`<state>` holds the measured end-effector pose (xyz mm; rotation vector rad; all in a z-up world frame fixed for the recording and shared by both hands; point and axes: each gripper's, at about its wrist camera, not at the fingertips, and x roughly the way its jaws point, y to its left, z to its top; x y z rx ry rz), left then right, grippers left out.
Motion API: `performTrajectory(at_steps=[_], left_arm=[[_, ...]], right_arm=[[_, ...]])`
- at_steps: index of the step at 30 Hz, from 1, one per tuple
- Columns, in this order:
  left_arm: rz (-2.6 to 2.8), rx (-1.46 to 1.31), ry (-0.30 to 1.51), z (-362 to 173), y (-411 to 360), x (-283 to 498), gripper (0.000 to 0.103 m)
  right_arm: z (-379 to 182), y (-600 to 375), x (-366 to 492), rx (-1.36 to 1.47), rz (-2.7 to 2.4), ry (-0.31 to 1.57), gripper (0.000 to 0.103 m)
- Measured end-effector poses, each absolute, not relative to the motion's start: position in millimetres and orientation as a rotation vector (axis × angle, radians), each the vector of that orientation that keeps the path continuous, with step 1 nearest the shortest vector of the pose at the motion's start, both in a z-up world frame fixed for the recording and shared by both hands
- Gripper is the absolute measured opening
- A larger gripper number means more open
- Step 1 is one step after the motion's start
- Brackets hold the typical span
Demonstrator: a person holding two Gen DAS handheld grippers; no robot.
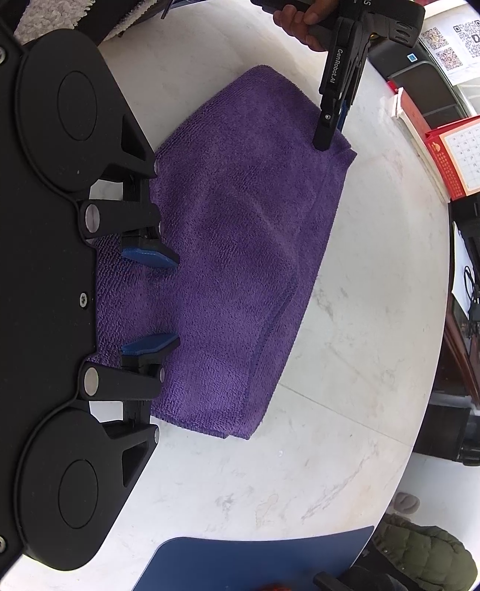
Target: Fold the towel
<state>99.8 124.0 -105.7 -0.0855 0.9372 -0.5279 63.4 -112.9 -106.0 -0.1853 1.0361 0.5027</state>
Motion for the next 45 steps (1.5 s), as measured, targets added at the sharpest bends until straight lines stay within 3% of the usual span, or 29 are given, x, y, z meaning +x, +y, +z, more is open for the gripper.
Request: performTrajectory(at_steps=[9,11,14,24,45], left_arm=[[-0.469,-0.052,0.943,-105.5,116.4,103.5,0.014],[-0.456,-0.027,0.935,-104.9,113.0,102.4,0.006],[-0.458,-0.047,0.931,-103.4,114.8,102.2,0.003],[-0.654,-0.182,0.823,-75.3,137.1,74.8,0.002],[-0.577,-0.066,0.943,-77.7,126.5,64.5,0.003]], right_arm=[[-105.3,-111.7,62.8,-0.185,0.499,1.035,0.040],[-105.4,-112.0,62.0,-0.181,0.497,1.032,0.040],[-105.4,-111.9,60.7,-0.183,0.496,1.029,0.040],[-88.8,-148.4,68.5,-0.058,0.491,0.952,0.040],[-108.6,-185.6,161.2,-0.169,0.888,0.939,0.041]])
